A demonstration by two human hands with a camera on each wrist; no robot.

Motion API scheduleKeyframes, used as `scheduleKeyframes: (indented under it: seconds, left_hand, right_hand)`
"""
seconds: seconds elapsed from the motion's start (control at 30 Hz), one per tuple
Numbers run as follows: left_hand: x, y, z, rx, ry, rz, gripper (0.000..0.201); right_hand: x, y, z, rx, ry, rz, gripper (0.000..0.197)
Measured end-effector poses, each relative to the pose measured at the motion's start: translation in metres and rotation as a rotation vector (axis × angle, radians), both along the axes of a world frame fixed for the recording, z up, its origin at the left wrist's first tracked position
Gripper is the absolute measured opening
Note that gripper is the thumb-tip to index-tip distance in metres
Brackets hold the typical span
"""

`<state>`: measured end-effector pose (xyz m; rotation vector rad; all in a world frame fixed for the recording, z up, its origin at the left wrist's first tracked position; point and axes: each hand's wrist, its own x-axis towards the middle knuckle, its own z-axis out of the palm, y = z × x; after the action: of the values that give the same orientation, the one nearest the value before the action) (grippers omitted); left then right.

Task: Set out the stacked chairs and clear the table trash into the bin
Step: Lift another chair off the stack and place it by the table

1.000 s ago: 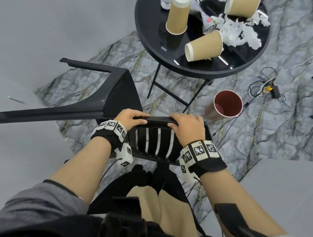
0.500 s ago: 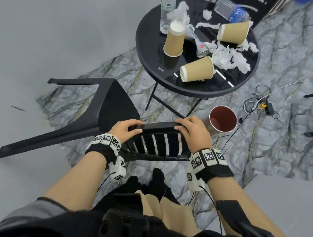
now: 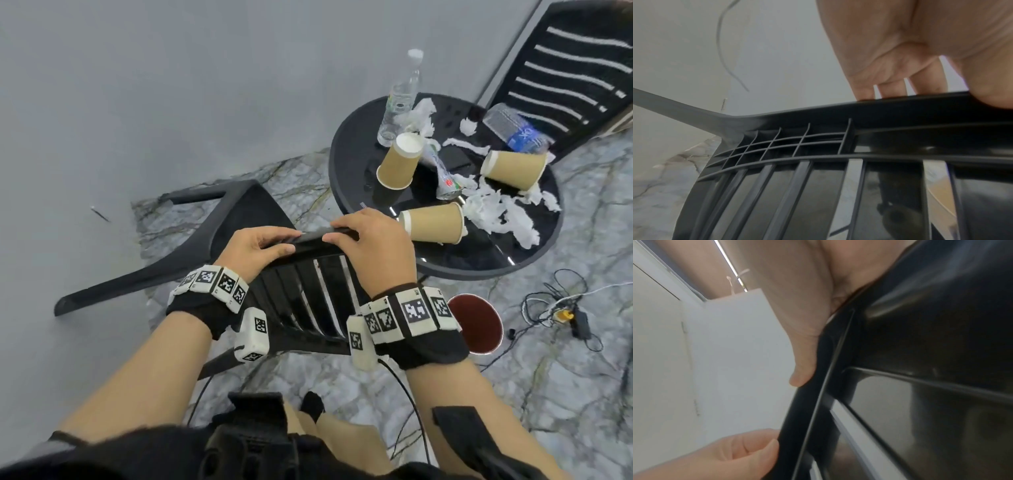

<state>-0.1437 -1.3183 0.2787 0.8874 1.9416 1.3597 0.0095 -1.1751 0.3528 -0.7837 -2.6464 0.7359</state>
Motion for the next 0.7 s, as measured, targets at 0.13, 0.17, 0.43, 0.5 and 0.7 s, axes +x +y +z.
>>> scheduleKeyframes:
  seconds: [0.13,0.17,0.43,0.5,0.7]
  left_hand:
    - [-0.006,0.005,0.009,0.002,-0.015,0.047,0.026]
    - [-0.008,0.006,0.012,-0.001,-0.01,0.055,0.026]
    - [-0.009,0.013,0.02,-0.06,0.05,0.024,0.028]
    - [0.001,0.018,0.026,-0.081,0.058,-0.049,0.029]
    - [0.037,0.06,0.071,0.003,0.159,-0.231,0.036]
  right_hand:
    - [-0.001,0.013,0.011,-0.061,0.068,0.015,0.031]
    - [0.002,0.016,0.011,-0.098,0.082,0.018,0.034]
    - [0.041,0.021,-0.002,-0.196,0.182,-0.052,0.031]
    - [0.047,0.021,-0.006,-0.178,0.211,-0.077,0.03]
    - [0.057,0.017,-0.004,-0.137,0.223,-0.087,0.028]
